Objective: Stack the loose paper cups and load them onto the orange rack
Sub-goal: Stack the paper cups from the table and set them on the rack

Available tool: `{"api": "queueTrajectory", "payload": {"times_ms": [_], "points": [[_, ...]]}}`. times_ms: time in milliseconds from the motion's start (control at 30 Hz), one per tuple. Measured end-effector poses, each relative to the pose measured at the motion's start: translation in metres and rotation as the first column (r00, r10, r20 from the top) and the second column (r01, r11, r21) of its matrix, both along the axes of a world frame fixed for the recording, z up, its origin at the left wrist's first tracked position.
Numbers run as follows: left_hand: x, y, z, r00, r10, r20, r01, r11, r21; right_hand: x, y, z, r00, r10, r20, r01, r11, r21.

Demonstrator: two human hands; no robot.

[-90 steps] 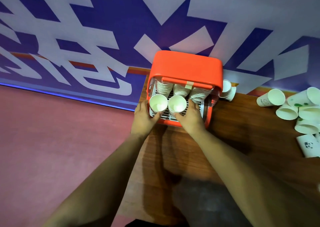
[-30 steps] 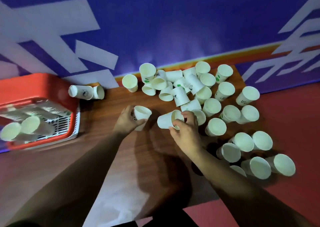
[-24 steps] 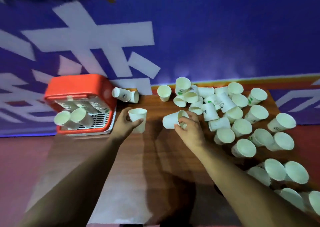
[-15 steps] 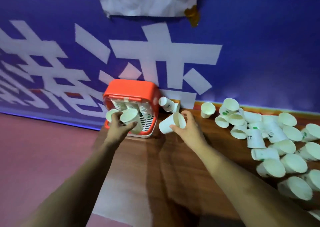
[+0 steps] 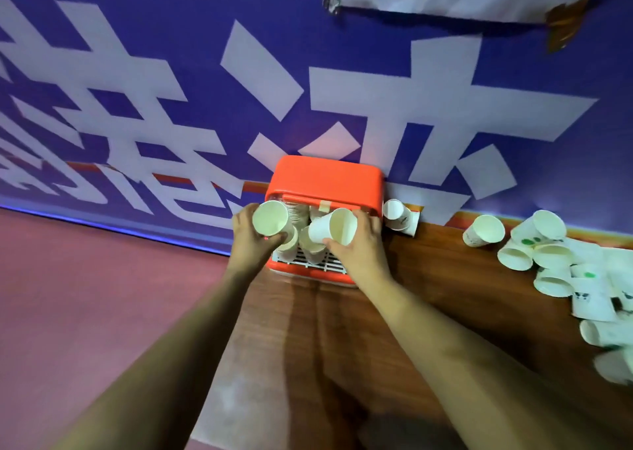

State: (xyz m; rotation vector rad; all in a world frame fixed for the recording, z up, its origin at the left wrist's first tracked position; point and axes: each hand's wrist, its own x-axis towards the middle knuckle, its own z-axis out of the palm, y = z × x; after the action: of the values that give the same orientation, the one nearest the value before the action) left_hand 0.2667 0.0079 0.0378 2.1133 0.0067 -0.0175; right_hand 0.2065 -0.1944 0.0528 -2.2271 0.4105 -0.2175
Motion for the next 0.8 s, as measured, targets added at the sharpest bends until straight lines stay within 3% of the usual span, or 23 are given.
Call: {"api": "queueTrajectory", "payload": {"times_ms": [133, 267, 400, 633, 800], "points": [[0.017, 0.010, -0.015, 0.999, -0.035, -0.018, 0.036, 0.999, 0.019, 0.013, 0.020, -0.011, 0.997, 0.071, -0.025, -0.074, 0.988, -0.136], [0.026, 0.016, -0.031, 0.993, -0.114, 0.007, 0.112, 0.989, 0.101, 0.019, 0.028, -0.022, 0.987, 0.135, -0.091, -0.160, 0.913, -0.376], [0.030, 0.017, -0.047, 0.976, -0.215, 0.035, 0.210, 0.972, 0.103, 0.029, 0.037, -0.027, 0.992, 0.117, -0.046, -0.125, 0.872, -0.473], [0.033, 0.018, -0.065, 0.971, -0.238, 0.000, 0.236, 0.962, 0.135, 0.031, 0.048, -0.040, 0.998, -0.039, 0.047, 0.053, 0.930, -0.365], [0.032, 0.027, -0.075, 0.966, -0.256, -0.036, 0.258, 0.950, 0.173, 0.029, 0.043, -0.053, 0.995, -0.085, -0.046, 0.063, 0.932, -0.358]]}}
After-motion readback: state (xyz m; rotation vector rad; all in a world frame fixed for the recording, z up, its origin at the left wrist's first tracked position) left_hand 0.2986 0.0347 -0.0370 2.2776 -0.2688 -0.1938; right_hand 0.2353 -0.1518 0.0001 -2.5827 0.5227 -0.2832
